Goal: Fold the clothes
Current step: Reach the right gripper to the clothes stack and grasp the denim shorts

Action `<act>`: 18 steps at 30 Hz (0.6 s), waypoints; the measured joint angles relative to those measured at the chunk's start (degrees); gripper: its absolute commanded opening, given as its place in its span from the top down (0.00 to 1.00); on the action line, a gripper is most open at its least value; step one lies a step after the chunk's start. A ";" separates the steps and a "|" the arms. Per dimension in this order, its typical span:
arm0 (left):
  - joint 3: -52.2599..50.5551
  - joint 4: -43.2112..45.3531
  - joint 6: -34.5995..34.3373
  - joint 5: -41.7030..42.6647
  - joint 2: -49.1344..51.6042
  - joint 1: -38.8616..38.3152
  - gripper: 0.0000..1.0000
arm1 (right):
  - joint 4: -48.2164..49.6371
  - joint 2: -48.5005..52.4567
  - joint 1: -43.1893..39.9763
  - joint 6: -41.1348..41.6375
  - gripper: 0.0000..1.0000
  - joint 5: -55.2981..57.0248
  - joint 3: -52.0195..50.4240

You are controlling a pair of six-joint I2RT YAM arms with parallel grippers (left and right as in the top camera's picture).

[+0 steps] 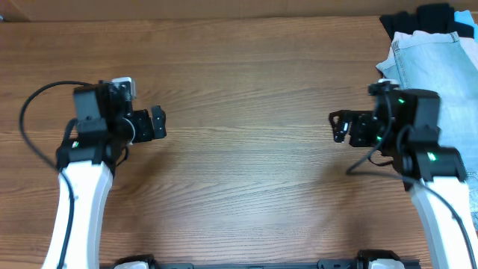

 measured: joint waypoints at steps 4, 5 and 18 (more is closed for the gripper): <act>0.15 2.45 0.00 2.54 7.56 0.00 0.00 | -0.15 7.74 -0.15 1.38 0.00 -3.78 0.02; 0.20 3.17 0.00 3.30 9.77 0.00 0.00 | -0.59 9.88 -0.61 3.67 0.00 -3.48 0.02; 0.20 9.25 -0.24 9.53 15.61 0.00 0.00 | -9.38 12.04 -39.89 35.67 0.00 17.97 0.11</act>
